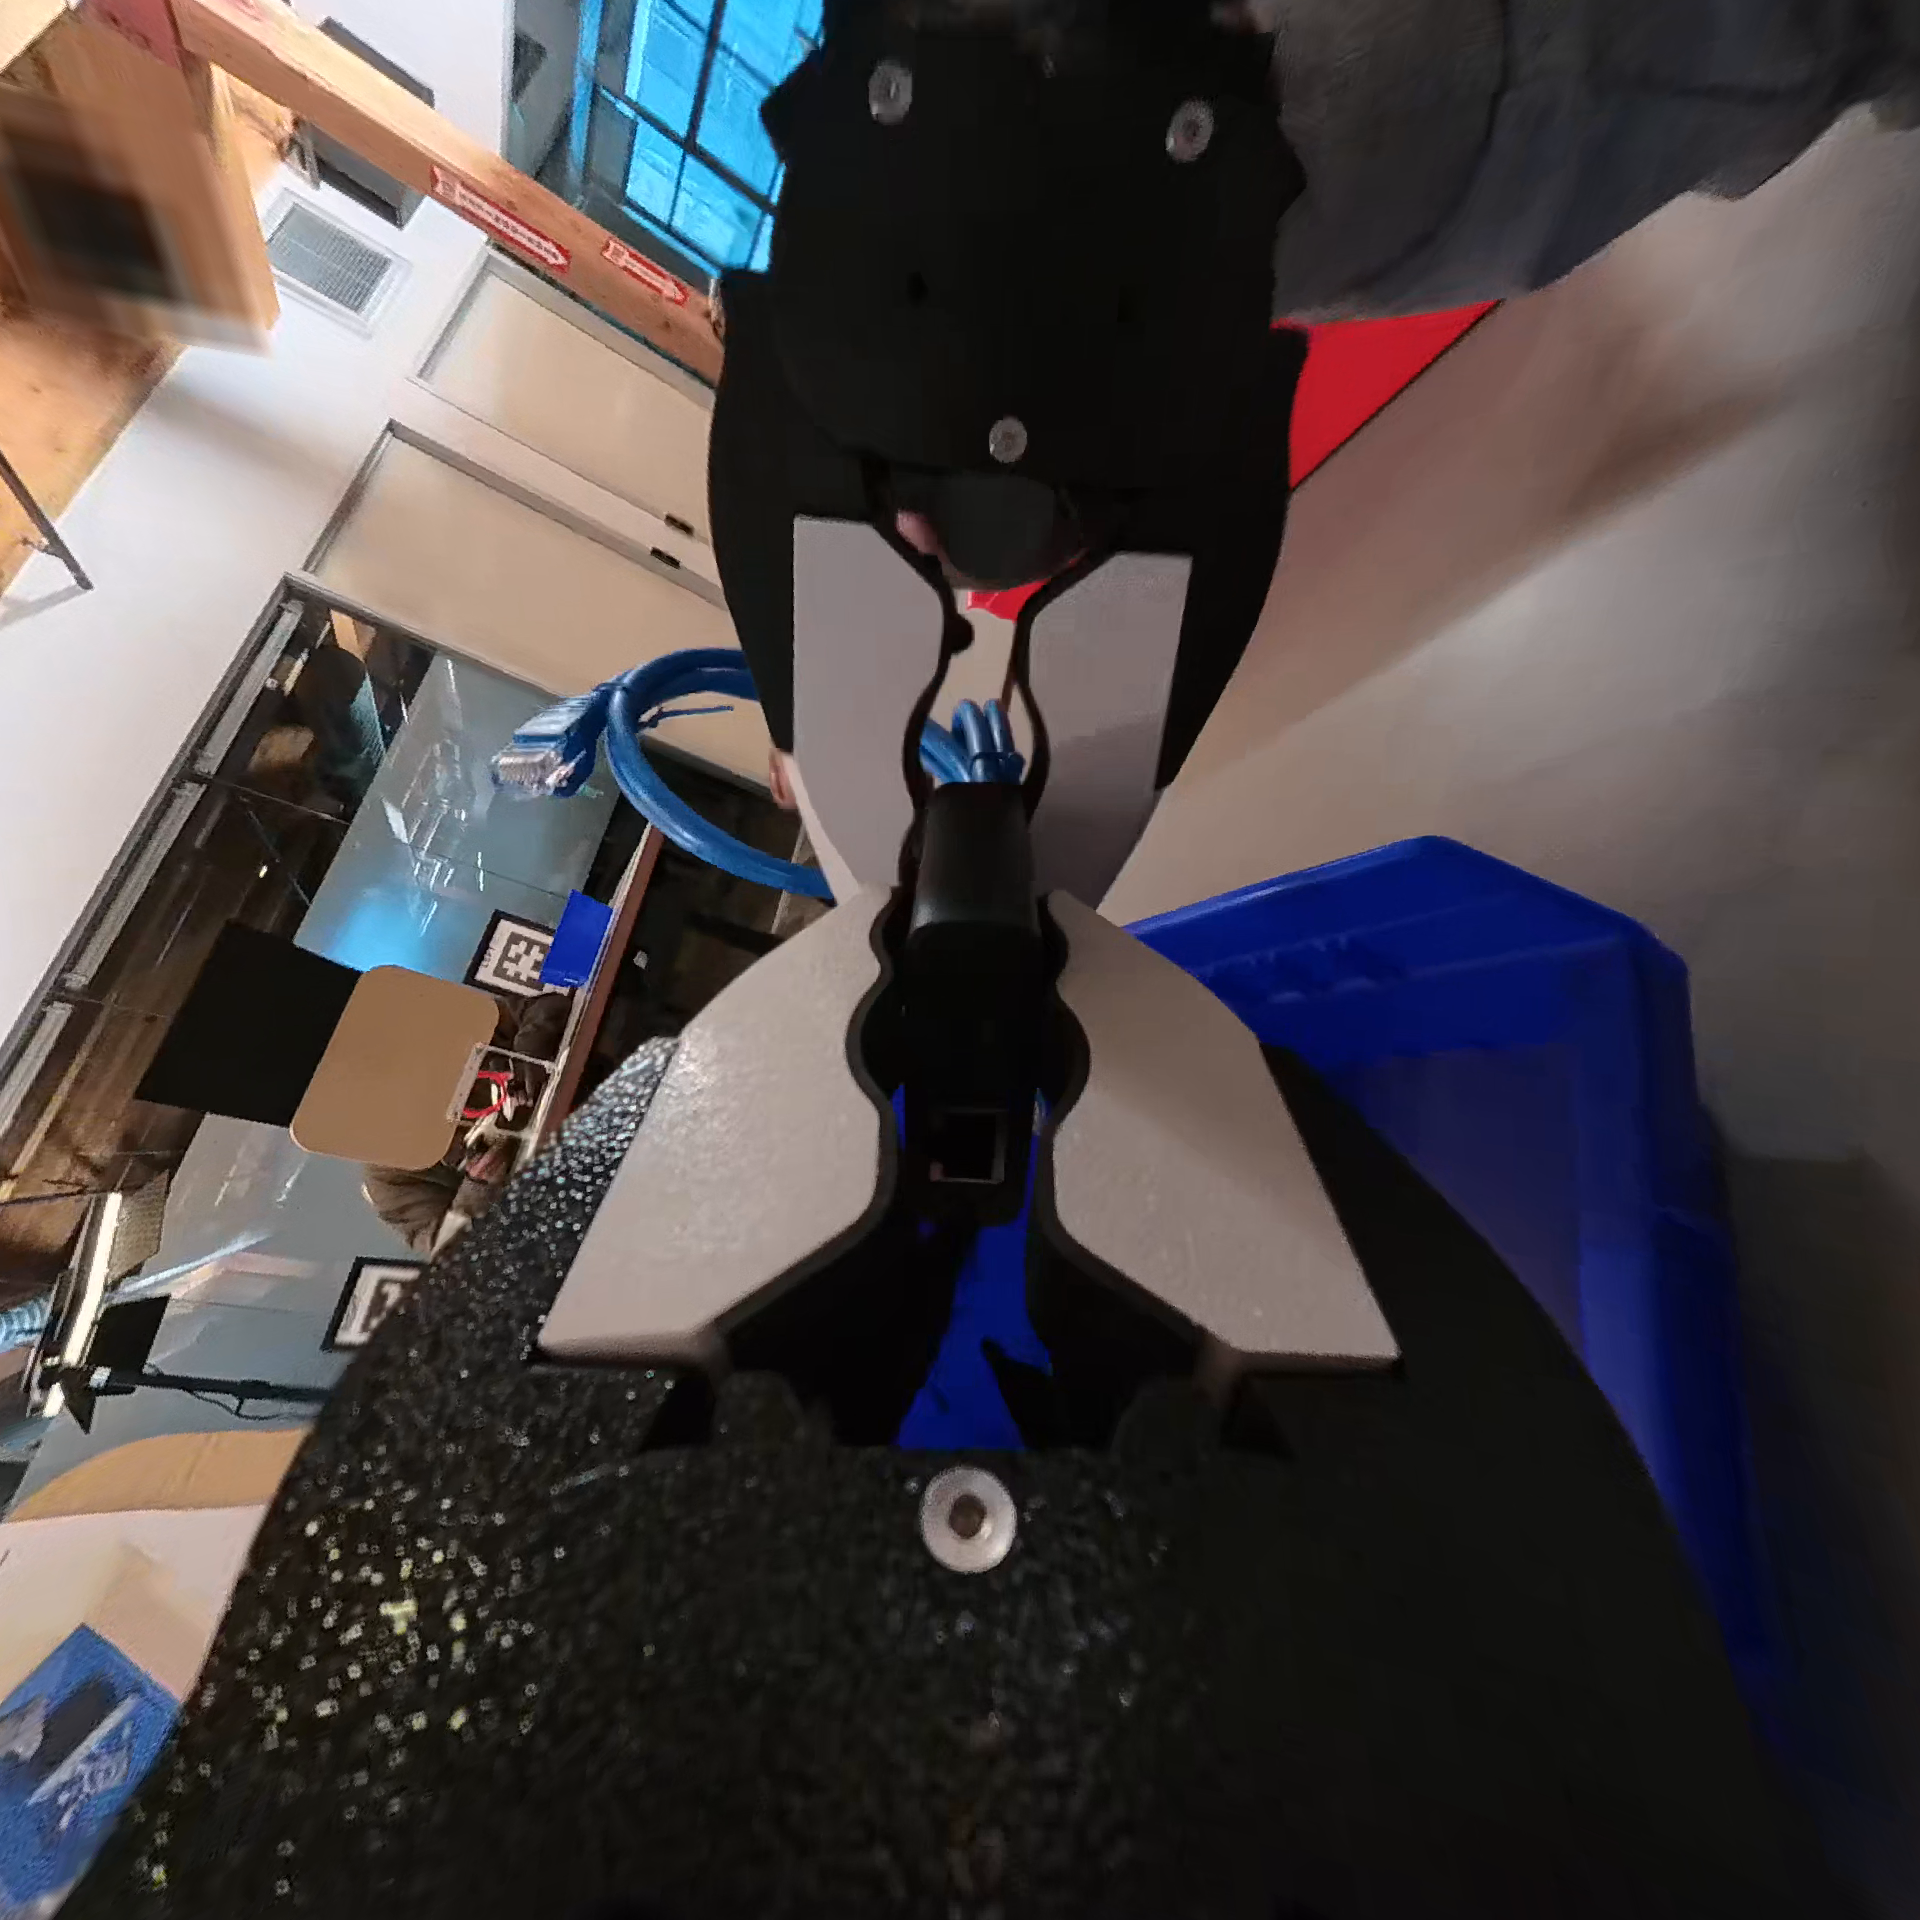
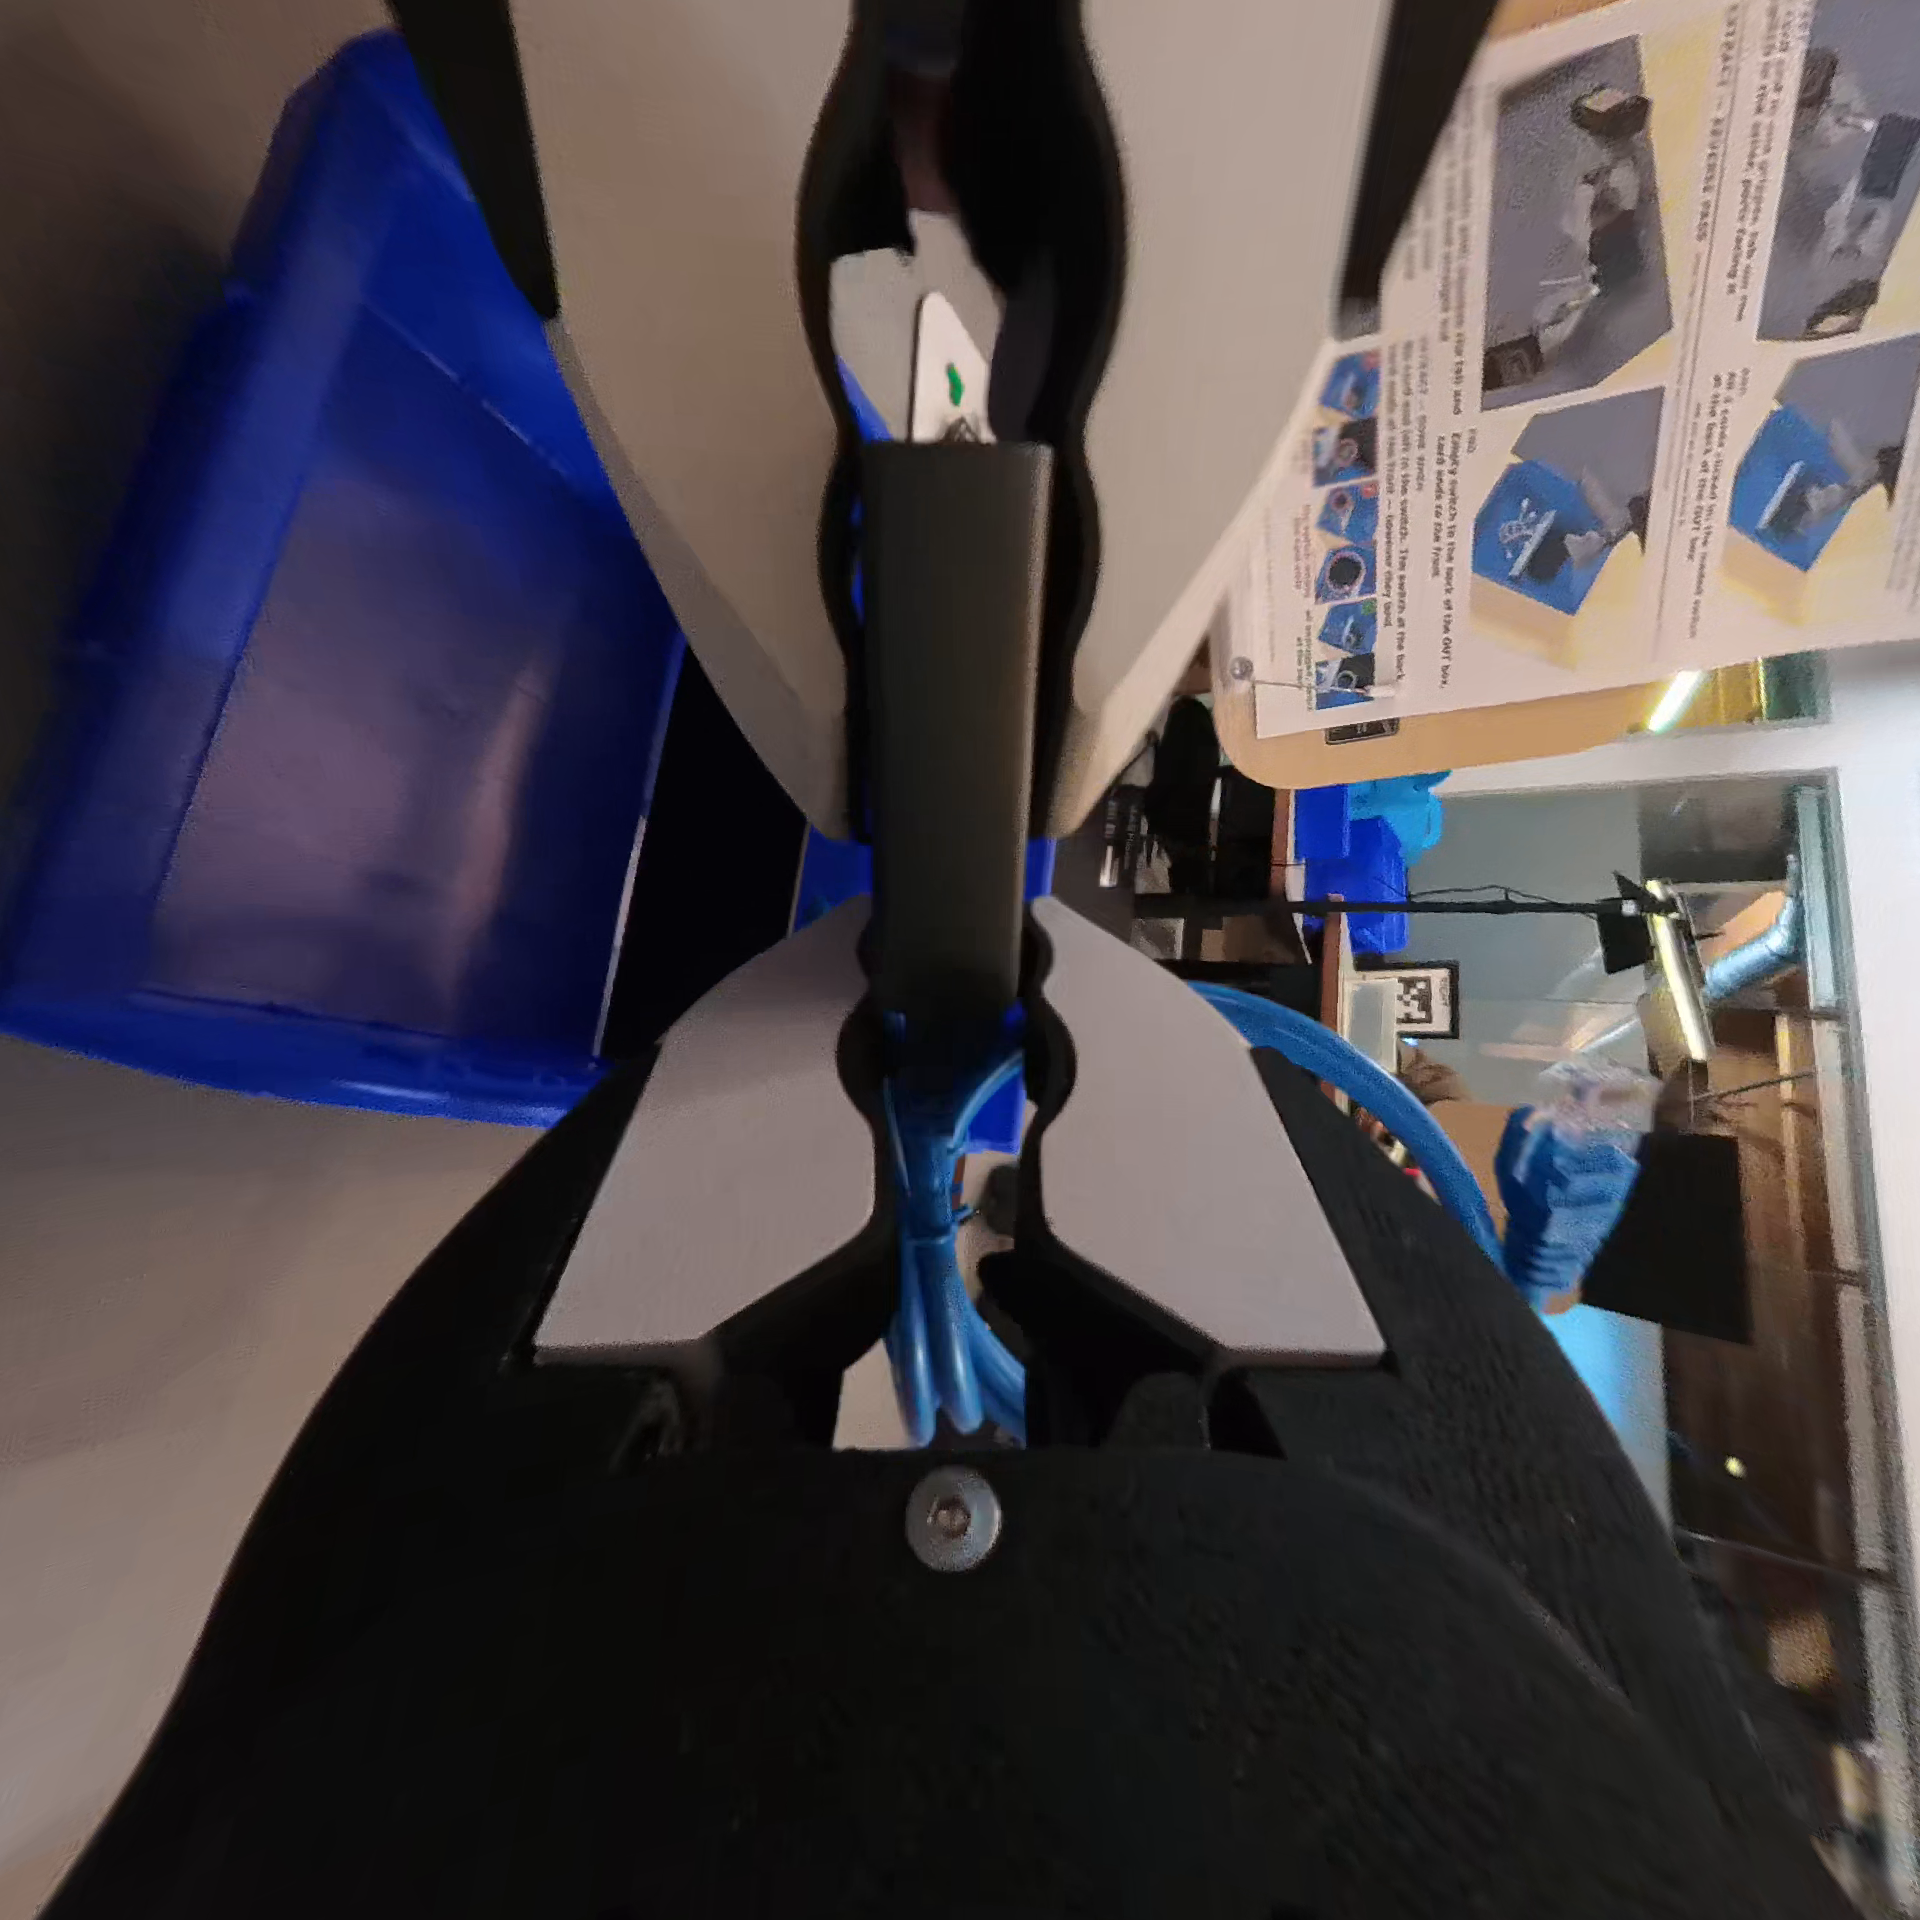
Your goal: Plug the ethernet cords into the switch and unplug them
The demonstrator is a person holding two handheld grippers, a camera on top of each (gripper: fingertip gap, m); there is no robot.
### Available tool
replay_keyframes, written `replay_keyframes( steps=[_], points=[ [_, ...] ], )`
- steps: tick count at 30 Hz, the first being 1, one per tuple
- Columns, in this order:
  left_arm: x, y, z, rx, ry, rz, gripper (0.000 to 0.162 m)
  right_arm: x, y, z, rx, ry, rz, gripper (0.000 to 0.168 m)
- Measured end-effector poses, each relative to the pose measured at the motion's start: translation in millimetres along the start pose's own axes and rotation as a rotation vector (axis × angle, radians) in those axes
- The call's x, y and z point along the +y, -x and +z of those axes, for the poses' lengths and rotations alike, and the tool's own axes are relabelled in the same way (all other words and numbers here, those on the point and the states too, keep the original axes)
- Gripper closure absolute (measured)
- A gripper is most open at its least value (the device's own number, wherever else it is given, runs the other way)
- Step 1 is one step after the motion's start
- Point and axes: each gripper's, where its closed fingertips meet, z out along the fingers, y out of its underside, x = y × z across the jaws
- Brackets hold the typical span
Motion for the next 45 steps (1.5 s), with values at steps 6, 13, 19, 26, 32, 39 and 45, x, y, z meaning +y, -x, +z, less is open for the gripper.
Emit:
replay_keyframes(
  steps=[6, 13, 19, 26, 32, 39, 45],
  points=[
    [9.6, -0.4, -3.2, -0.019, 0.025, -0.060, 0.140, 1.9, -2.4, -9.3, 0.047, -0.033, 0.029, 0.147],
    [9.0, 0.8, -6.4, -0.023, 0.009, -0.128, 0.141, -2.1, -0.3, -6.4, 0.088, -0.061, 0.046, 0.151],
    [3.2, 1.0, -7.5, -0.015, -0.028, -0.145, 0.141, -7.2, -0.7, -7.2, 0.077, -0.082, 0.095, 0.148],
    [-1.7, 0.0, -8.9, -0.034, -0.051, -0.101, 0.141, -8.2, -0.4, -11.2, 0.067, -0.094, 0.141, 0.150],
    [-8.9, 0.4, -10.6, -0.047, -0.070, -0.069, 0.141, -9.4, -1.9, -14.7, 0.096, -0.093, 0.116, 0.149],
    [-11.6, -3.7, -11.4, -0.040, -0.059, -0.048, 0.141, -10.4, 1.1, -17.8, 0.087, -0.089, 0.052, 0.155],
    [-13.1, -11.4, -13.5, 0.045, -0.051, -0.106, 0.141, -12.2, 9.7, -20.5, 0.073, -0.043, -0.234, 0.155]
  ],
)
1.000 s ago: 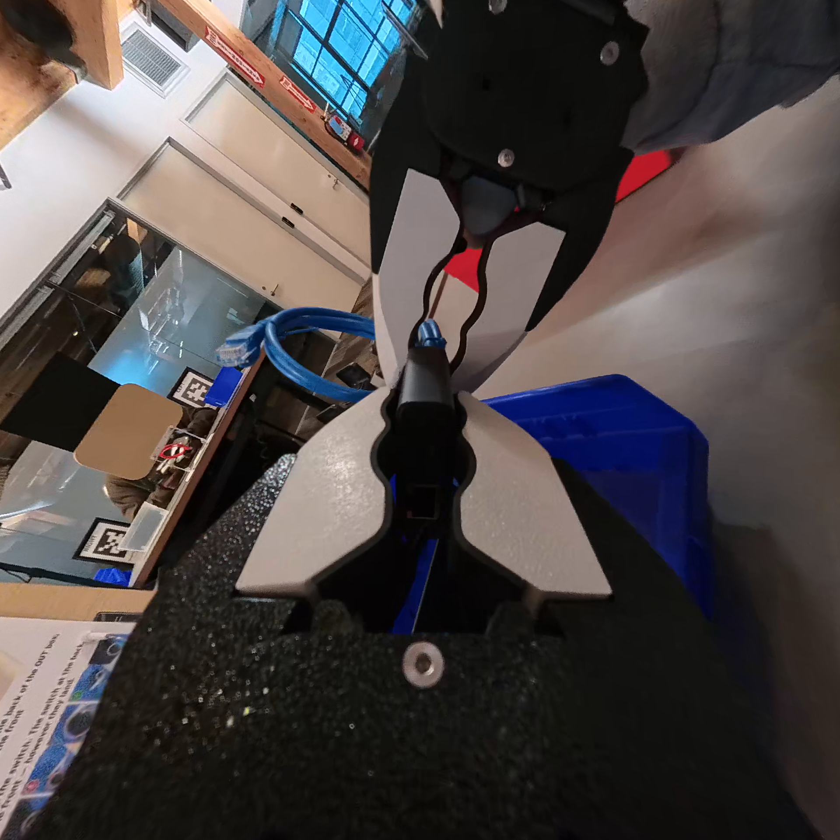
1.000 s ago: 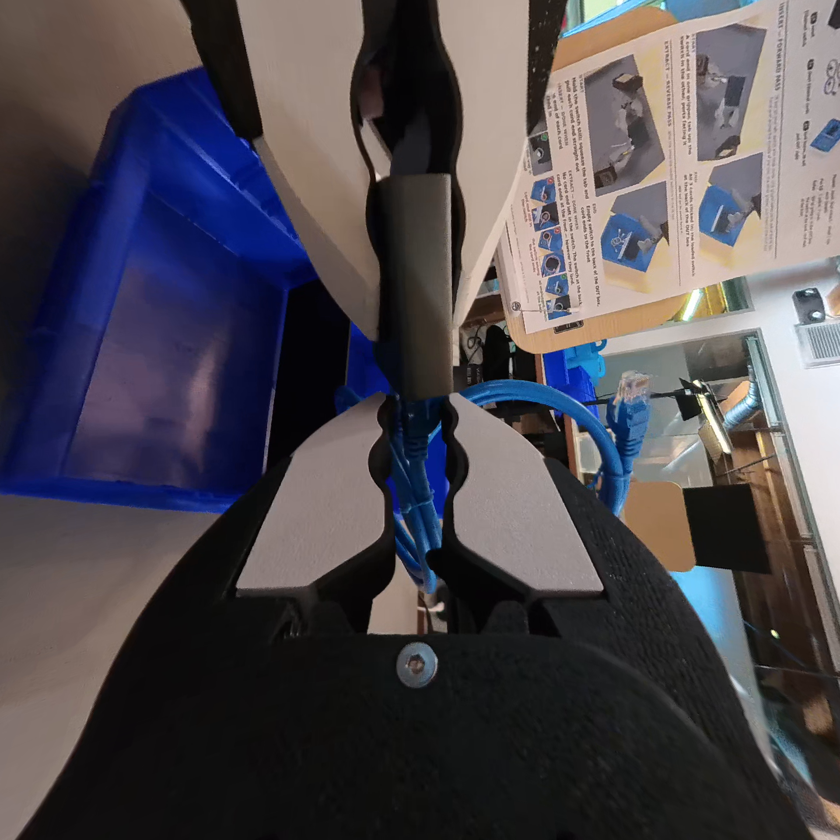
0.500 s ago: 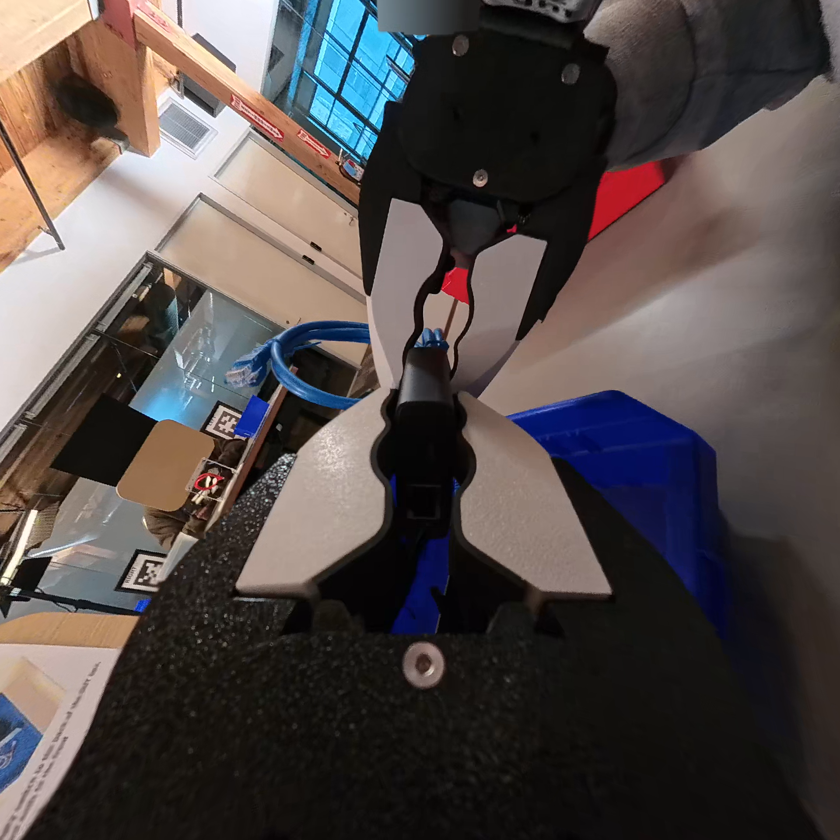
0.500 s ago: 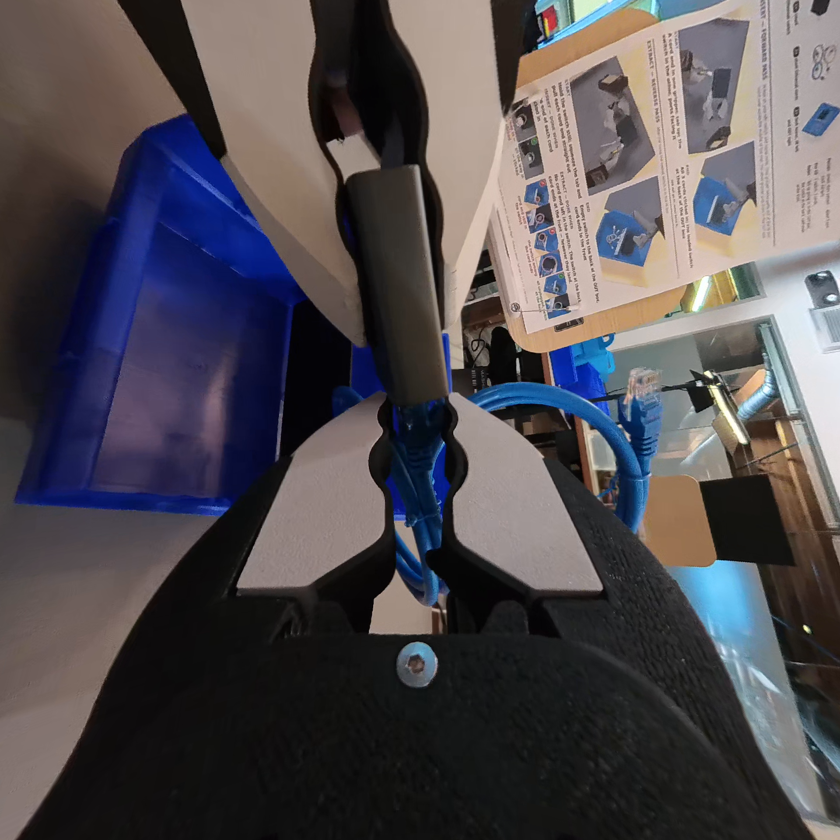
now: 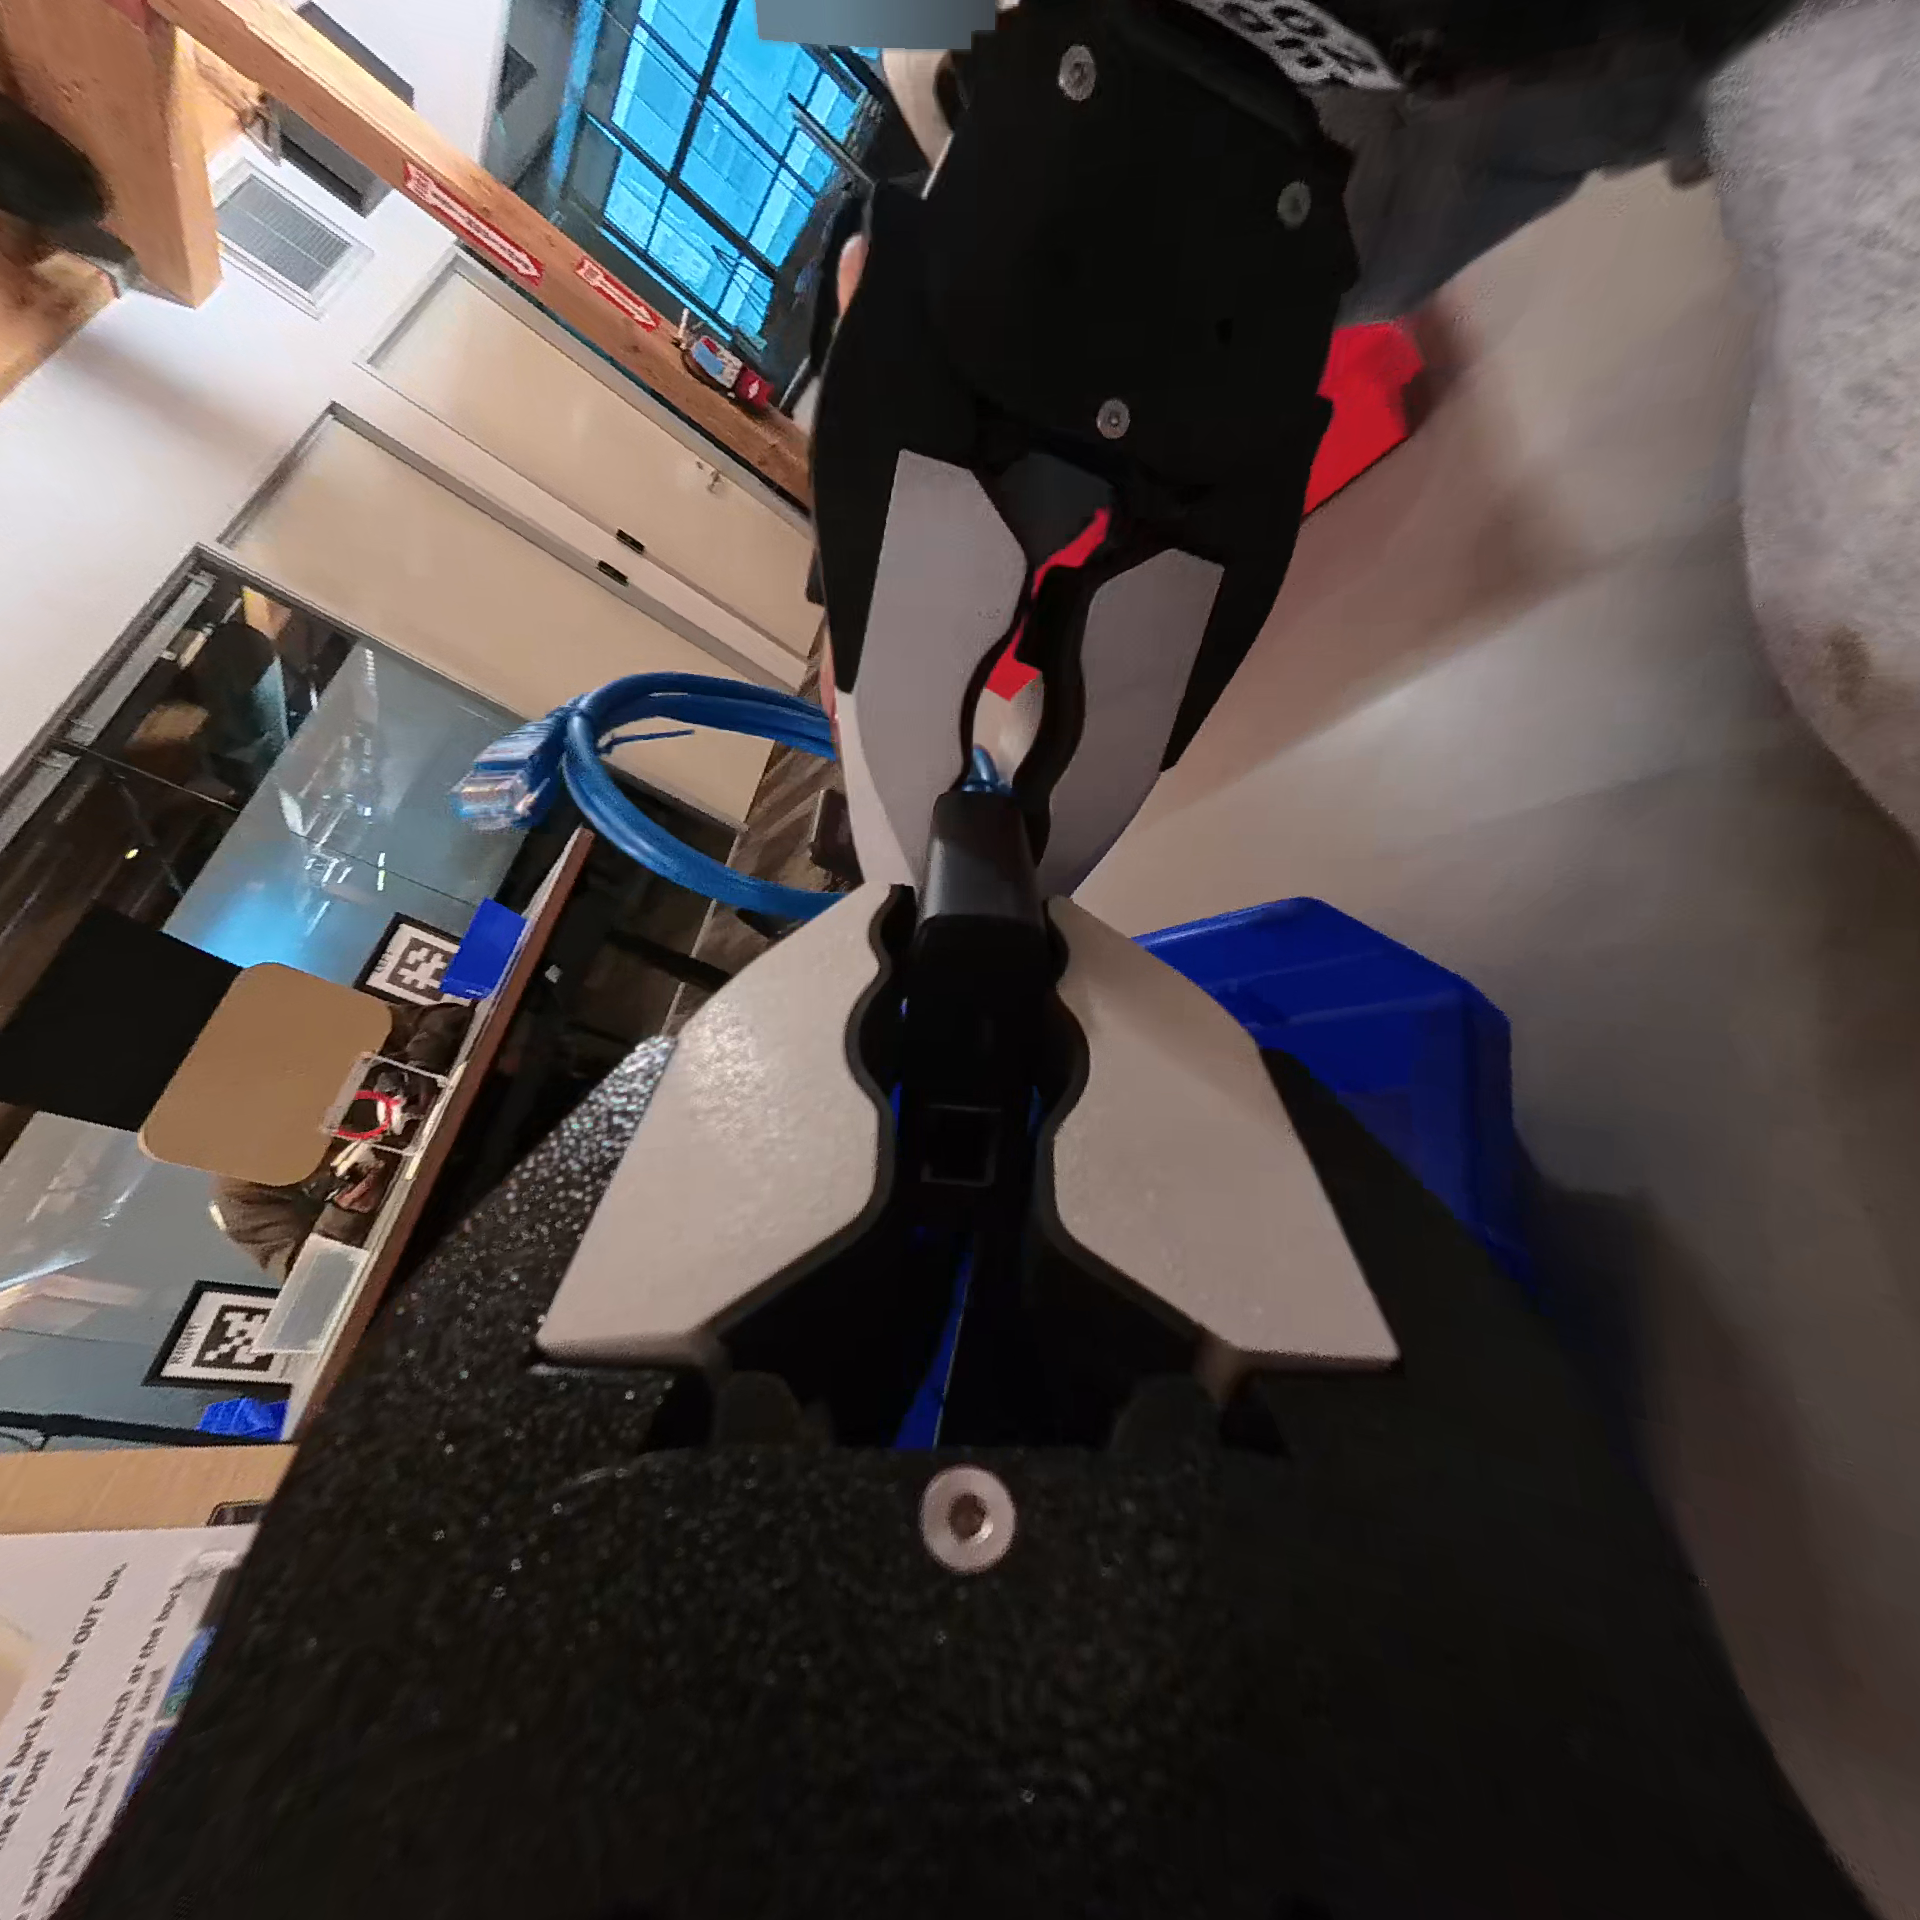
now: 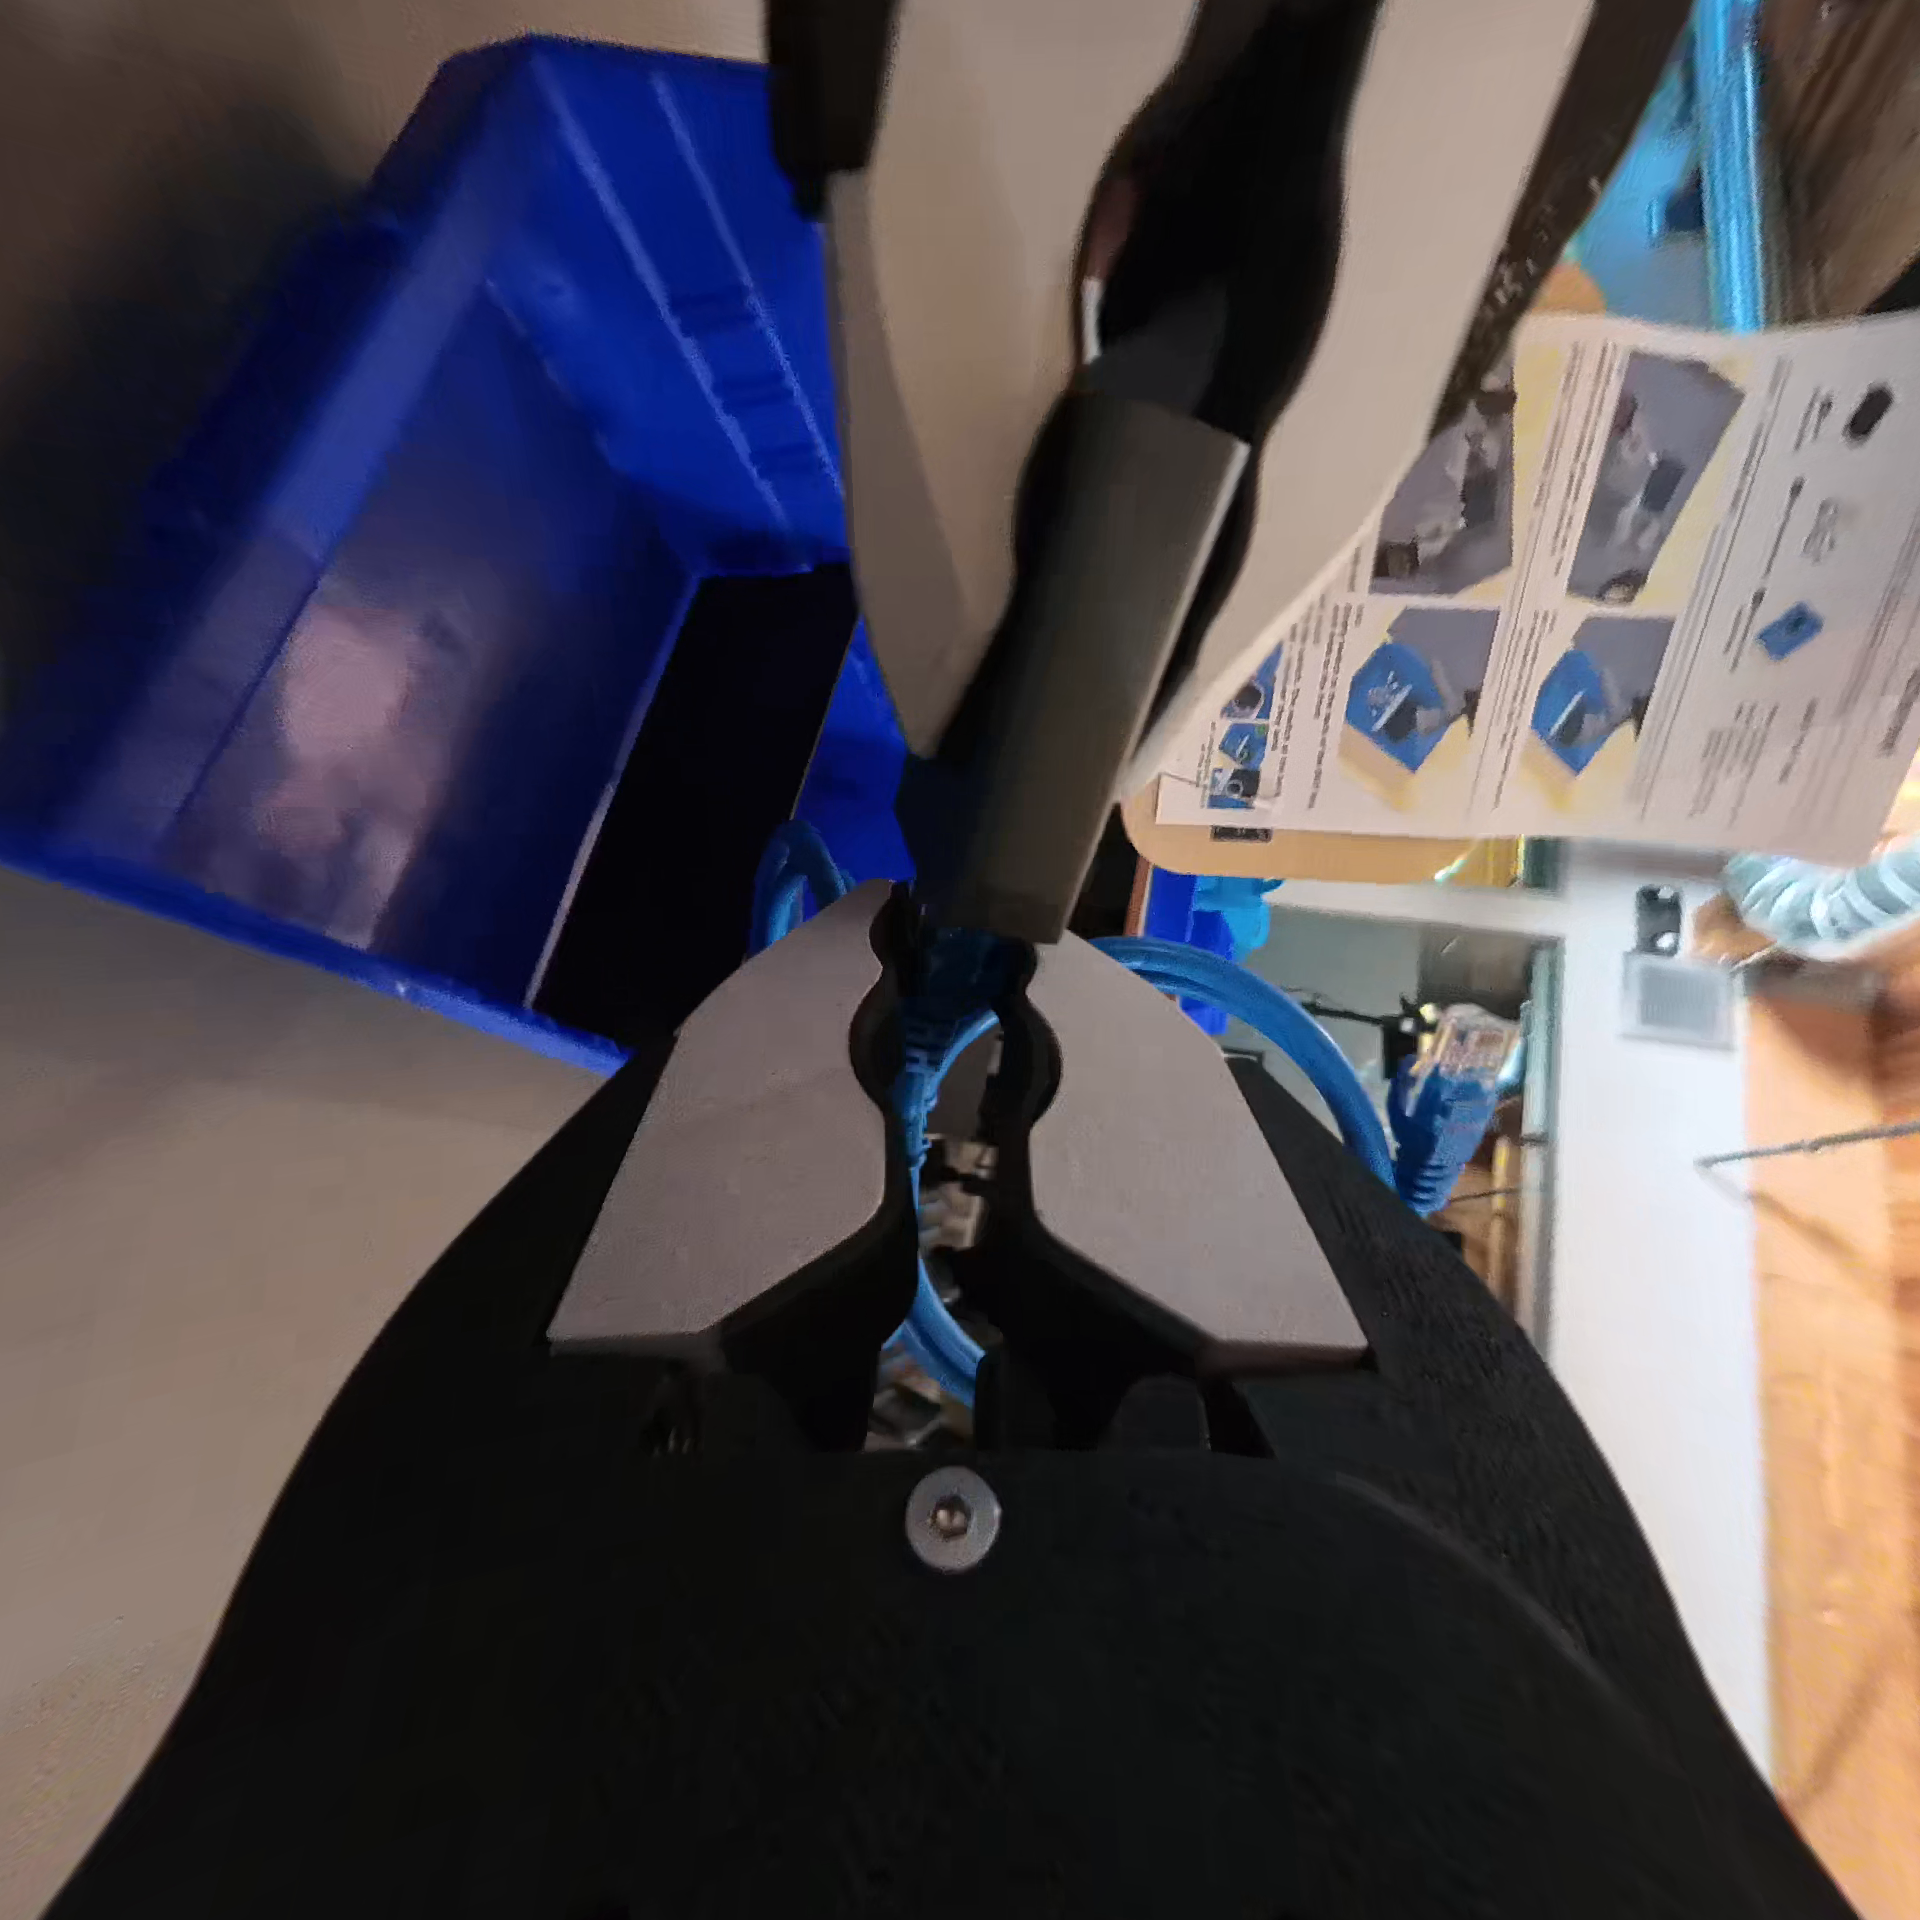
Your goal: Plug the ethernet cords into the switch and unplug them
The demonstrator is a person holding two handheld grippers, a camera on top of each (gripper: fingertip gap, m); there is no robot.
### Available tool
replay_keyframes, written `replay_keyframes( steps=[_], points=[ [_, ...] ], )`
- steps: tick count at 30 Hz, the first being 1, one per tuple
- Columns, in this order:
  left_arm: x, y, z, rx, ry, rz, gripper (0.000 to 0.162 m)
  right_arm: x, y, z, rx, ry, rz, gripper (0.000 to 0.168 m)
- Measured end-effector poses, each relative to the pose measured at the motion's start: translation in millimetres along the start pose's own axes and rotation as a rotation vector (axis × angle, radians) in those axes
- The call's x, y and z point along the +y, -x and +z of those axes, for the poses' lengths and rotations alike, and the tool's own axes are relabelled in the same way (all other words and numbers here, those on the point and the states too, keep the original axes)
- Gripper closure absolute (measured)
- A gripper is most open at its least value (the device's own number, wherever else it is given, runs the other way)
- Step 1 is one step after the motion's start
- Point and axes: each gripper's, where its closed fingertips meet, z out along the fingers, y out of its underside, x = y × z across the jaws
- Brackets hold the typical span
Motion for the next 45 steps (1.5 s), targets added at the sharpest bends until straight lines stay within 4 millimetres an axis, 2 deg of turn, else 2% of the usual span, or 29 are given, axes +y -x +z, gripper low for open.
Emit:
replay_keyframes(
  steps=[9, 15, 22, 24, 28, 32, 34, 36, 38, 40, 42, 45],
  points=[
    [-11.6, -13.0, -6.2, 0.064, -0.065, 0.015, 0.141, -10.2, 6.3, -15.7, -0.038, -0.083, -0.251, 0.154],
    [-17.5, -18.6, -7.6, 0.086, -0.097, 0.040, 0.141, -14.2, 9.5, -23.7, -0.066, -0.158, -0.291, 0.153],
    [-22.2, -16.3, -13.2, 0.062, -0.154, 0.011, 0.141, -20.4, 7.6, -31.7, -0.123, -0.310, -0.136, 0.155],
    [-22.4, -12.7, -15.1, 0.055, -0.178, -0.038, 0.141, -21.4, 4.6, -33.0, -0.096, -0.340, -0.111, 0.155],
    [-23.0, -7.8, -13.5, 0.004, -0.183, -0.014, 0.141, -20.7, -1.7, -38.8, -0.011, -0.417, -0.032, 0.155],
    [1.4, 6.0, -14.8, -0.036, -0.175, -0.132, 0.141, -18.4, -21.4, -63.7, 0.129, -0.557, 0.167, 0.156],
    [11.1, 9.3, -12.6, -0.069, -0.156, -0.139, 0.141, -14.3, -22.7, -72.9, 0.134, -0.576, 0.257, 0.156],
    [17.1, 11.4, -12.2, -0.104, -0.141, -0.124, 0.141, -2.2, -25.4, -82.5, 0.165, -0.537, 0.313, 0.156],
    [20.2, 13.3, -13.6, -0.127, -0.127, -0.106, 0.141, 27.2, -32.8, -95.8, 0.222, -0.424, 0.335, 0.155],
    [22.5, 17.7, -14.8, -0.156, -0.110, -0.072, 0.141, 72.9, -46.1, -118.1, 0.299, -0.264, 0.364, 0.156],
    [23.3, 23.9, -16.0, -0.184, -0.104, -0.058, 0.141, 121.6, -58.0, -149.7, 0.370, -0.117, 0.422, 0.156],
    [24.1, 30.4, -17.0, -0.199, -0.114, -0.073, 0.141, 185.9, -59.9, -198.0, 0.410, 0.083, 0.510, 0.156]
  ],
)
